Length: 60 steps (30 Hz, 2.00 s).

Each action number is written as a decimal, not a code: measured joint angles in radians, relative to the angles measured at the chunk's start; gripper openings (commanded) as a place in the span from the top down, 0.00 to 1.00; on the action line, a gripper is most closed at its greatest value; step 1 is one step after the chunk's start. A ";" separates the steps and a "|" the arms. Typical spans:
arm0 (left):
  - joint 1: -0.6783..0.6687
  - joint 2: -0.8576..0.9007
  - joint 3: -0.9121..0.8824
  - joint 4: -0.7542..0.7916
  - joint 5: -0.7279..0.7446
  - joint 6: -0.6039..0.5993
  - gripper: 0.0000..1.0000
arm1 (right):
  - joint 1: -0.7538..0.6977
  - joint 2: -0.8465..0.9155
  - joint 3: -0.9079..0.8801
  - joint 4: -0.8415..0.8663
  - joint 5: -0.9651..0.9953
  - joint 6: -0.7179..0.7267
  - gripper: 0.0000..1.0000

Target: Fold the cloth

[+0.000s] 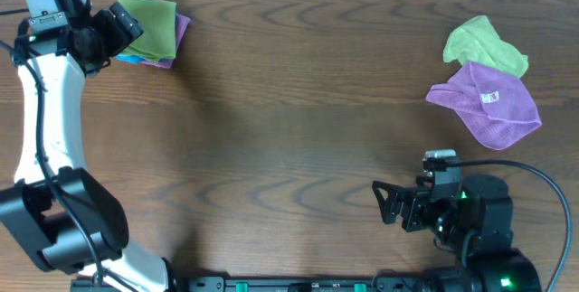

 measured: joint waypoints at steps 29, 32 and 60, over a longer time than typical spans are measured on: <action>0.000 -0.524 0.000 -0.342 0.141 0.097 0.05 | 0.000 0.000 0.000 0.000 0.000 0.000 0.01; 0.000 -0.602 0.000 -0.427 0.138 0.131 0.05 | 0.000 0.000 0.000 0.000 0.000 0.000 0.01; -0.053 -1.174 -0.495 -0.382 0.041 0.426 0.05 | 0.000 0.000 -0.001 0.000 0.000 0.000 0.01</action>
